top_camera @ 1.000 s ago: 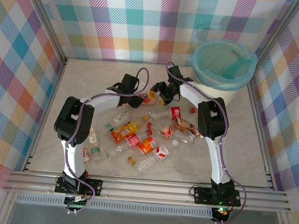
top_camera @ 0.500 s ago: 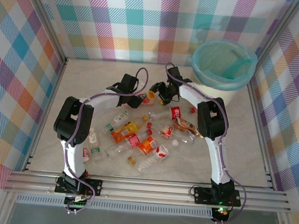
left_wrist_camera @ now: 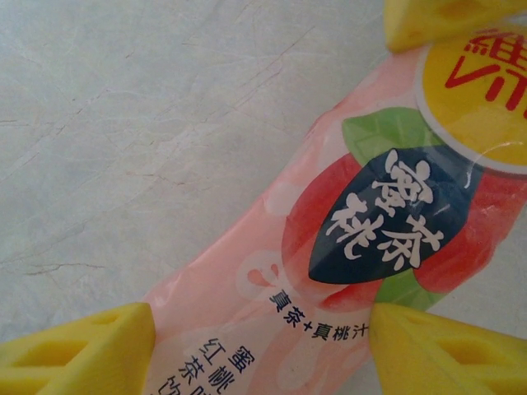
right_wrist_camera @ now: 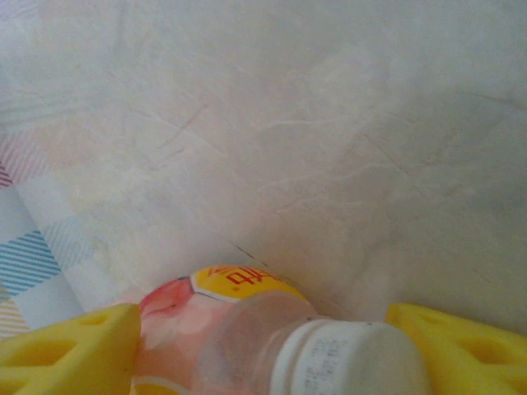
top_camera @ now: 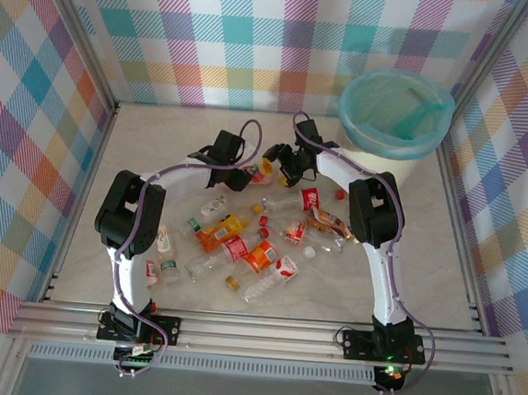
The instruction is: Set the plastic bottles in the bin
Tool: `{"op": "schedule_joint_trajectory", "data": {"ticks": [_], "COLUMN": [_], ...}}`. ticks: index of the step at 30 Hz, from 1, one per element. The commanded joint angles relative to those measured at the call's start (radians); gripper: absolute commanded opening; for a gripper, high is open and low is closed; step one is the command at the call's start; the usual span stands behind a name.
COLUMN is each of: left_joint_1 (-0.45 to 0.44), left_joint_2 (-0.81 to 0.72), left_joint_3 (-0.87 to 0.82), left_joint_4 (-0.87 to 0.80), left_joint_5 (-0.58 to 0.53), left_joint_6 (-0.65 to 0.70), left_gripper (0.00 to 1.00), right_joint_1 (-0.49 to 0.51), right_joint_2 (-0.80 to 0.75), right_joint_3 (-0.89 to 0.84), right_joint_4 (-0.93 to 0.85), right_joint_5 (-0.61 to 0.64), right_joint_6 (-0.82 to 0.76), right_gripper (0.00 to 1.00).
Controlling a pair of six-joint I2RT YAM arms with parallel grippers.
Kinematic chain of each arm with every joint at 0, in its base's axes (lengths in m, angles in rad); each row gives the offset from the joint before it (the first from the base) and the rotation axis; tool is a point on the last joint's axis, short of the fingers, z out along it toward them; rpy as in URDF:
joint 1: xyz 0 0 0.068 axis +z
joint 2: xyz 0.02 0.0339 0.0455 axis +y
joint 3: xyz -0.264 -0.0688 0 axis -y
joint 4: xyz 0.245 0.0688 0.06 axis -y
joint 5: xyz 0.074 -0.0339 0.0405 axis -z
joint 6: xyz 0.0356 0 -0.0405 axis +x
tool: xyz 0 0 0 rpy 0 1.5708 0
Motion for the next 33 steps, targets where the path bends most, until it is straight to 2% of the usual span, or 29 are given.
{"op": "schedule_joint_trajectory", "data": {"ticks": [1,13,21,33], "left_joint_1": [0.004,0.006,0.002,-0.007], "left_joint_2": [0.021,0.046,0.052,0.04], "left_joint_3": [-0.011,0.003,0.013,0.019], "left_joint_4": [-0.102,-0.116,-0.125,-0.128], "left_joint_5": [0.008,-0.004,0.001,0.003], "left_joint_6": [-0.019,-0.031,-0.046,-0.054], "left_gripper": [0.69,0.69,0.69,0.69], "right_joint_1": [-0.01,-0.022,-0.022,-0.022], "right_joint_2": [-0.026,-0.087,-0.07,-0.086], "right_joint_3": [-0.024,-0.14,-0.172,-0.214], "right_joint_4": [-0.009,0.091,0.195,0.288], "right_joint_5": [0.021,0.056,-0.012,-0.004], "right_joint_6": [0.023,0.101,0.19,0.268], "right_gripper": [0.77,0.72,0.55,0.37]}}
